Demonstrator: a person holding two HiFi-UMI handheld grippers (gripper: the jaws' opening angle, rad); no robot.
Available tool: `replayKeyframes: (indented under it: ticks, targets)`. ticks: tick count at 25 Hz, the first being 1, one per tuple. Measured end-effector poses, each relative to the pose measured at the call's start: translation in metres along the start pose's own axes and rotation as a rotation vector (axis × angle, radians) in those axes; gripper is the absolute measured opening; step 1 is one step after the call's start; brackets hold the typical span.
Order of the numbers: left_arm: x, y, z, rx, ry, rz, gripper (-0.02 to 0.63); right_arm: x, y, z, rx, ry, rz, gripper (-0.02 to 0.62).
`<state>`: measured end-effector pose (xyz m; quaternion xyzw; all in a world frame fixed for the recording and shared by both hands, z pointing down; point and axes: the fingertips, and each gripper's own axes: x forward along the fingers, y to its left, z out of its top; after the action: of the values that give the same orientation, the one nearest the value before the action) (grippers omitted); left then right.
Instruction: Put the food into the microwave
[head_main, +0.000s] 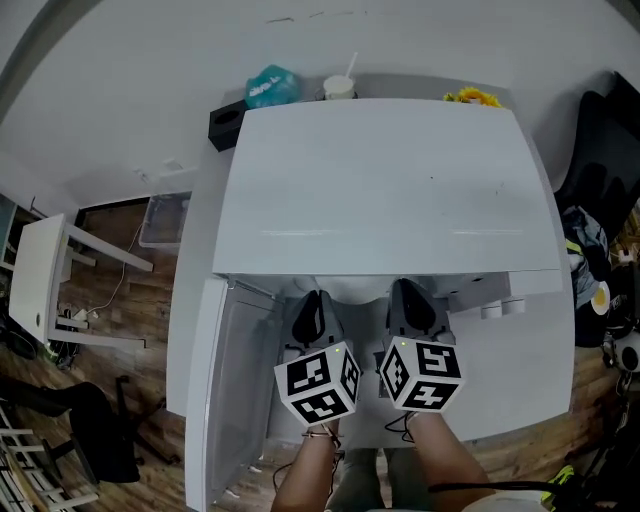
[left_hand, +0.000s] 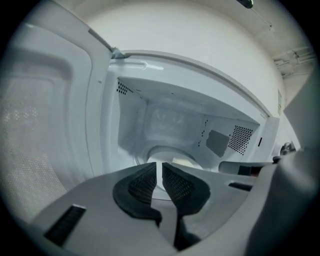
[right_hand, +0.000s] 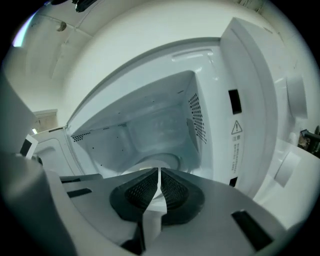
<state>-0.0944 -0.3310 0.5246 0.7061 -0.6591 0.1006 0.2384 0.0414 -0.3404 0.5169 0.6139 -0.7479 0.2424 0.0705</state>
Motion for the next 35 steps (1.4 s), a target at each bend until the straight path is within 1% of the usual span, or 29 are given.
replayKeyframes:
  ticks: [4,10,13,16,20,28,31,35]
  targets:
    - [-0.019,-0.012,0.004,0.013,0.002,-0.016,0.005,-0.017,0.01,0.001,-0.053,0.027,0.042,0.026]
    - [-0.052,-0.03,0.009,-0.003,0.011,-0.042,0.003,-0.05,0.027,0.0,-0.127,0.064,0.11,0.02]
    - [-0.07,-0.038,0.017,-0.012,-0.016,-0.064,0.003,-0.063,0.032,0.002,-0.142,0.077,0.136,0.018]
    - [-0.083,-0.041,0.027,-0.004,-0.038,-0.081,0.003,-0.07,0.034,0.01,-0.149,0.074,0.151,0.017]
    - [-0.104,-0.048,0.025,0.011,-0.028,-0.096,0.003,-0.089,0.038,0.013,-0.168,0.074,0.17,0.017]
    - [-0.138,-0.063,0.035,0.061,-0.061,-0.149,0.003,-0.119,0.062,0.015,-0.233,0.06,0.243,0.017]
    - [-0.147,-0.064,0.035,0.069,-0.076,-0.154,0.003,-0.126,0.066,0.019,-0.252,0.041,0.252,0.017]
    - [-0.149,-0.056,0.028,0.061,-0.056,-0.152,0.003,-0.132,0.066,0.022,-0.25,0.02,0.245,0.017]
